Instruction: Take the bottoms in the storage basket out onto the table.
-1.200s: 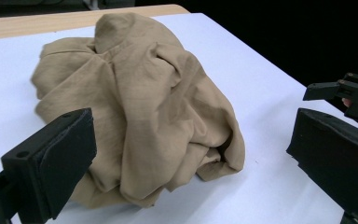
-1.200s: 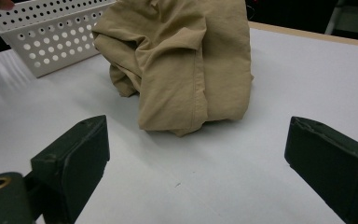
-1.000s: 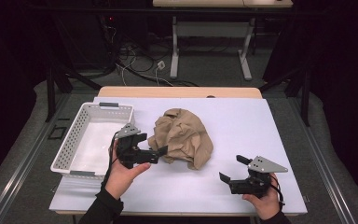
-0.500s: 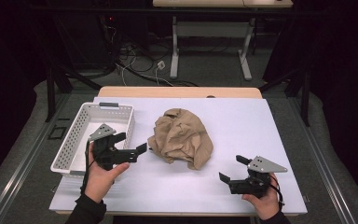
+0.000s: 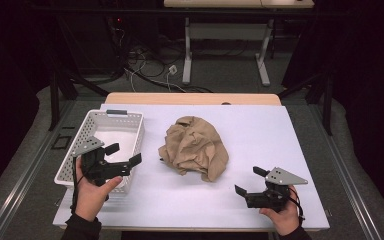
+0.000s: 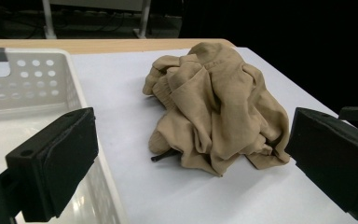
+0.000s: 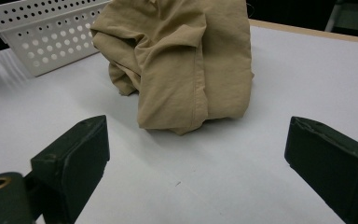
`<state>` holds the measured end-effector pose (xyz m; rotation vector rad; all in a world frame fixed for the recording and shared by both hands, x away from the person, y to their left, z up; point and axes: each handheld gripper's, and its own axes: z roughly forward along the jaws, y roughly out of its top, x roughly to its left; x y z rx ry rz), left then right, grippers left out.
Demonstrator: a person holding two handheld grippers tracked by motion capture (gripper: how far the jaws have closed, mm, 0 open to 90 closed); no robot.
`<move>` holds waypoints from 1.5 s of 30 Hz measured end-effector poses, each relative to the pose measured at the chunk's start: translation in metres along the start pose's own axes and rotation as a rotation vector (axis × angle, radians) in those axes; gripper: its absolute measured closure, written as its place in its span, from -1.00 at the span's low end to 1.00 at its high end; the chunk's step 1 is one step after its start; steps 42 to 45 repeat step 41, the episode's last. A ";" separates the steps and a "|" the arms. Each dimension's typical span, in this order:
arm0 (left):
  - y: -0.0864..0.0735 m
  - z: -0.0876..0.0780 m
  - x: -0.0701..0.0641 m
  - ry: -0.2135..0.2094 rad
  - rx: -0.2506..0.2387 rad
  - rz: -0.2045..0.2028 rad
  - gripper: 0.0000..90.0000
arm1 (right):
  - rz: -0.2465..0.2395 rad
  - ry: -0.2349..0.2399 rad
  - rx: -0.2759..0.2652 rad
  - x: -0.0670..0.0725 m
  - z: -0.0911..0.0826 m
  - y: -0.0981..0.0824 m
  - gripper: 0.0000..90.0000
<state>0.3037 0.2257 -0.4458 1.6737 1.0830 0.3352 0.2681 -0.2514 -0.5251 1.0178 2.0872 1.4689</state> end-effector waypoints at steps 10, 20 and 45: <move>-0.012 -0.001 0.010 -0.010 -0.021 -0.017 -0.96 | 0.002 0.002 0.002 0.000 0.000 0.000 -0.86; -0.019 -0.004 0.018 0.008 -0.030 -0.039 -0.96 | 0.001 0.004 0.003 -0.002 0.000 0.000 -0.86; -0.027 -0.003 0.024 0.028 -0.015 -0.063 -0.96 | 0.005 0.000 0.006 -0.004 0.000 -0.001 -0.86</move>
